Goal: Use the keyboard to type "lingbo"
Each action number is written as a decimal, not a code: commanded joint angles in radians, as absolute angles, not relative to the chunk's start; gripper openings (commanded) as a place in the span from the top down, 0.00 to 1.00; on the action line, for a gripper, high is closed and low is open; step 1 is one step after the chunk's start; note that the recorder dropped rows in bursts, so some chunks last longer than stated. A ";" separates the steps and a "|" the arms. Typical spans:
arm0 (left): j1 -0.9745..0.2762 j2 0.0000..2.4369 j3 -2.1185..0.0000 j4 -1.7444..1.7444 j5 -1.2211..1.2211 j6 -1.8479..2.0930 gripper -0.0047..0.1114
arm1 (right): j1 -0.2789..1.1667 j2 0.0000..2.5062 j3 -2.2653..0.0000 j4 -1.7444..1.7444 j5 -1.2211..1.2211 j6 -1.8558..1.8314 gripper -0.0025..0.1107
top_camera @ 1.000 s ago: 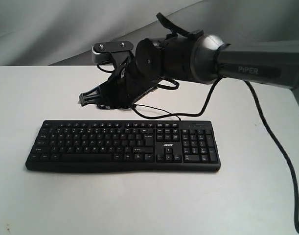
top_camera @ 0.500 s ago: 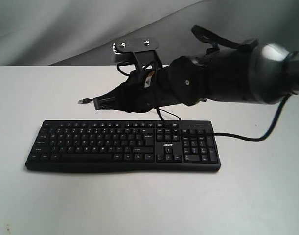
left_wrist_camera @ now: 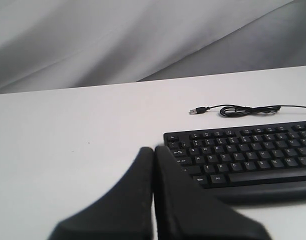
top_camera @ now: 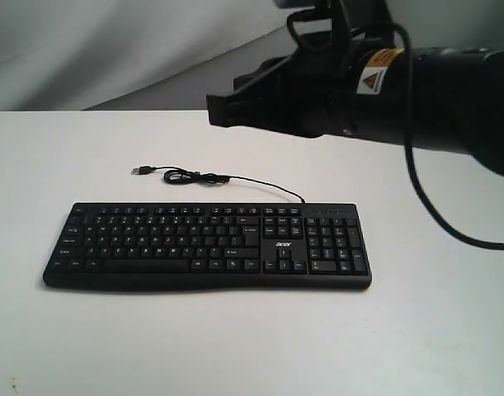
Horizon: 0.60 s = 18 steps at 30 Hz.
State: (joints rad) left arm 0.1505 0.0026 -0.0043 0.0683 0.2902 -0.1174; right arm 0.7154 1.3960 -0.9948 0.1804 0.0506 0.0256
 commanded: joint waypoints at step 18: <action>0.152 0.000 0.000 0.060 0.286 -0.121 0.96 | 0.709 1.042 -0.988 -0.052 0.260 -0.106 0.98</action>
State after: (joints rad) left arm 0.1505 0.0026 -0.0043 0.0683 0.2902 -0.1174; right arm 0.7154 1.0897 -0.9948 -0.0067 0.1690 -0.0949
